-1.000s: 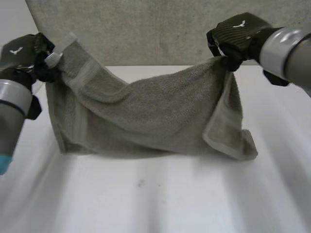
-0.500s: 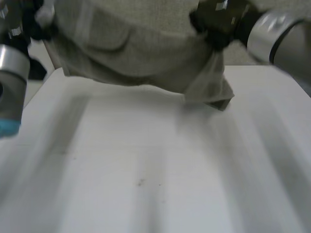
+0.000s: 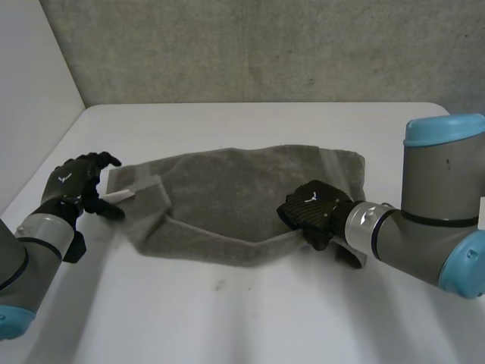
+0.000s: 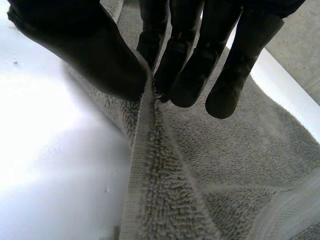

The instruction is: Fold the towel.

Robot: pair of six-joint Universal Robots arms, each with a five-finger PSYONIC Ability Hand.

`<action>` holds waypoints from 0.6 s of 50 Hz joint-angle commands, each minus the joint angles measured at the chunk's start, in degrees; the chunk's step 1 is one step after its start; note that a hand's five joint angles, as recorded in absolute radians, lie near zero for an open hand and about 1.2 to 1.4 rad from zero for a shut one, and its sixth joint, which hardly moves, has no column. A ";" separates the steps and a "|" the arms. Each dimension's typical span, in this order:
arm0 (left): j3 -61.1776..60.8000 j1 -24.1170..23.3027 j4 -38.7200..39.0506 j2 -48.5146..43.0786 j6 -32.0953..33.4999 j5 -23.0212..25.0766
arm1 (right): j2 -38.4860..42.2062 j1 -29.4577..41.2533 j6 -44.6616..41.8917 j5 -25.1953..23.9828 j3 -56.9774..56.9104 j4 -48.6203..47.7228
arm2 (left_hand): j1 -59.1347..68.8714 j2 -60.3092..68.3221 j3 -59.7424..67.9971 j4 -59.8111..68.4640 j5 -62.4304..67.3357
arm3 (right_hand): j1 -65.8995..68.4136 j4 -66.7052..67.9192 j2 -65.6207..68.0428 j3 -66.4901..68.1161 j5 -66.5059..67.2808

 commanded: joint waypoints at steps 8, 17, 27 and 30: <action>-1.99 -1.40 -4.21 8.37 13.13 2.33 | -2.26 0.26 1.67 0.00 7.87 -6.02 | -13.46 -13.26 -13.35 -13.24 -13.52 | 3.58 3.29 3.80 4.21 3.08; -2.52 -5.28 -4.83 15.51 14.02 4.27 | -2.26 -0.35 1.76 0.09 11.21 -9.09 | -11.90 -11.69 -11.79 -11.68 -11.96 | 3.58 3.29 3.80 4.21 3.08; 3.53 -8.26 -8.33 5.86 27.53 3.39 | -2.35 -0.35 1.76 0.09 11.82 -9.09 | -3.00 -2.79 -2.89 -2.78 -3.06 | 3.58 3.29 3.80 4.21 3.08; 5.56 -8.53 -9.66 3.56 28.96 3.13 | -2.26 -0.35 1.76 0.00 12.00 -9.18 | 0.71 0.92 0.82 0.93 0.65 | 3.58 3.29 3.80 4.21 3.08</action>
